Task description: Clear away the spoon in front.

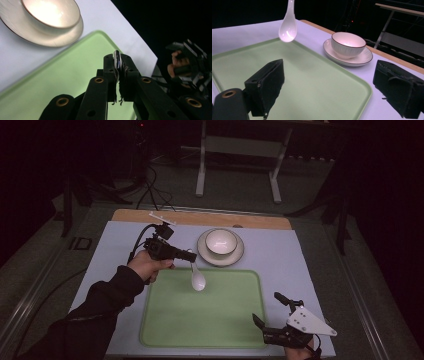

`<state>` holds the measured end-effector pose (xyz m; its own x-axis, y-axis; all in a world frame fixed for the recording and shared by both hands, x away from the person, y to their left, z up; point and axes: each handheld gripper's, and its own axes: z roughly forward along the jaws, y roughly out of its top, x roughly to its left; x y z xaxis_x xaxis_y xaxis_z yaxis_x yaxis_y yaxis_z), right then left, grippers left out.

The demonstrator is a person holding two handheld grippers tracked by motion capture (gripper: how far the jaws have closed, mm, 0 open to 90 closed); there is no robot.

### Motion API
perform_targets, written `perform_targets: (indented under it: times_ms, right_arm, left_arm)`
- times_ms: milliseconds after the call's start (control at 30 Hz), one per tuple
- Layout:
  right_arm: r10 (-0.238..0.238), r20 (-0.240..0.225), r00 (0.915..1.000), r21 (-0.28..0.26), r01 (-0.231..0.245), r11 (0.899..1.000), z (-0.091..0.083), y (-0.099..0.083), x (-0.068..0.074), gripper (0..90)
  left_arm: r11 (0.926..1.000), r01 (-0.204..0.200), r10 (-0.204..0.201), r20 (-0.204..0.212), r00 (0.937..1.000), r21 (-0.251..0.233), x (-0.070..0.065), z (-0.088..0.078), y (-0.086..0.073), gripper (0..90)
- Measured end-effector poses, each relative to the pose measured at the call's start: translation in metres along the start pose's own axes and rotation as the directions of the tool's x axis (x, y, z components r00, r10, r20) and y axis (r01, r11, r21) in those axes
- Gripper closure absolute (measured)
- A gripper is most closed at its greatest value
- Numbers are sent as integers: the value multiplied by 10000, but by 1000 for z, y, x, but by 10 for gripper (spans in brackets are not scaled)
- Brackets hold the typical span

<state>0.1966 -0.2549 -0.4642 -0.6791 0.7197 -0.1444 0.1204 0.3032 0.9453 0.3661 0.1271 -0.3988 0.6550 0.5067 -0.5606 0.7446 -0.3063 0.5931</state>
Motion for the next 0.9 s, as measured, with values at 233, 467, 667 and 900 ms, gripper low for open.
perform_targets:
  times_ms: [233, 467, 667, 900]
  right_arm:
    - [-2, -23, 10000, 16, 2, 10000, 0, 0, 0, 102]
    - [8, -32, 10000, 43, -8, 10000, 1, 0, 0, 102]
    - [16, -45, 10000, 63, -16, 10000, 1, -1, 0, 102]
    - [6, -51, 10000, 86, -5, 10000, 2, -1, -1, 102]
  left_arm:
    - [9896, -7, -44, 350, 9994, 1437, 1, 30, -21, 843]
    - [9761, -92, -58, 683, 9977, 2173, 4, 52, -34, 841]
    - [9678, 153, -378, 848, 9957, 2514, 11, 69, -43, 840]
    - [9778, 354, -562, 957, 9938, 2065, 22, 76, -48, 830]
